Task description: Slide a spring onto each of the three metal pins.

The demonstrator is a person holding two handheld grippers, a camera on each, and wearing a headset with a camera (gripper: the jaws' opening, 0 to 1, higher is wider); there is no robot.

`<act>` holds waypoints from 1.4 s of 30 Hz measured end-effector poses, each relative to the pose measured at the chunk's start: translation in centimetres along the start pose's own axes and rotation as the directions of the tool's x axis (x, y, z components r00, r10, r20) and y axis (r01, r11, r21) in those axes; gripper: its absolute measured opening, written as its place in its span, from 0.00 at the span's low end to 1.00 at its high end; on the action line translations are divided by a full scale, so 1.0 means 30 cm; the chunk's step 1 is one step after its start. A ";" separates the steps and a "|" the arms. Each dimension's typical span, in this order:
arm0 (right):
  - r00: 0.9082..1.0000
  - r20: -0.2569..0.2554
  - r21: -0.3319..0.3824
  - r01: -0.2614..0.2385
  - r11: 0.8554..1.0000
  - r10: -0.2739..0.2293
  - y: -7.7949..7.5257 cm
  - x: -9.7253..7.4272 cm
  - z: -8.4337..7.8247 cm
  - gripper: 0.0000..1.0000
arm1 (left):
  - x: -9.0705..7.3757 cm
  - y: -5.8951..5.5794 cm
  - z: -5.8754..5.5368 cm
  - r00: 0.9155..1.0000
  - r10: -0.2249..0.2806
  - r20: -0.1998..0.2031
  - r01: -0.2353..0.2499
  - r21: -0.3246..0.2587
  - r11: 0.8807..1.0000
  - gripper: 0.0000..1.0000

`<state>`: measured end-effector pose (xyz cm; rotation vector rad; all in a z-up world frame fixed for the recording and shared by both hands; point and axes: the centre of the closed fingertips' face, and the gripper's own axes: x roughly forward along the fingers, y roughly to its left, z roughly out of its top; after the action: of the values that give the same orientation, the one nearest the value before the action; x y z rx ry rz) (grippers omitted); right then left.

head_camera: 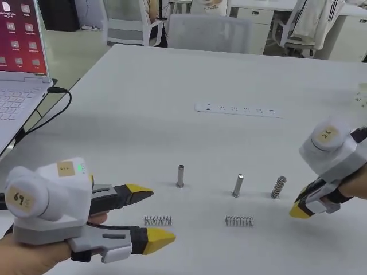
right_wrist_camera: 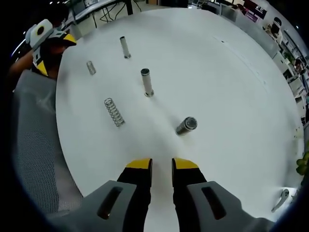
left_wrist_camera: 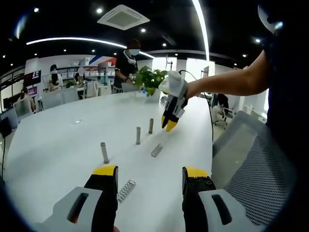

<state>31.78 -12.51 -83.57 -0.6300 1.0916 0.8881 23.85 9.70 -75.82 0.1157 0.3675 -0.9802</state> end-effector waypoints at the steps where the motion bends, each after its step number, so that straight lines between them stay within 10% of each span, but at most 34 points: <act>1: 1.000 0.001 -0.005 -0.004 1.000 0.004 0.013 0.000 0.001 0.14 | 0.000 -0.001 0.000 1.000 0.000 0.000 0.000 -0.001 1.000 0.48; 42: 0.995 0.008 -0.207 -0.097 0.974 0.101 0.198 0.111 0.166 0.15 | -0.014 -0.014 -0.001 1.000 0.007 0.004 -0.007 -0.009 1.000 0.48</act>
<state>29.72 -4.47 -85.02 -0.7418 1.0288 1.1015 23.27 9.82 -75.68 0.1070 0.3669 -0.9716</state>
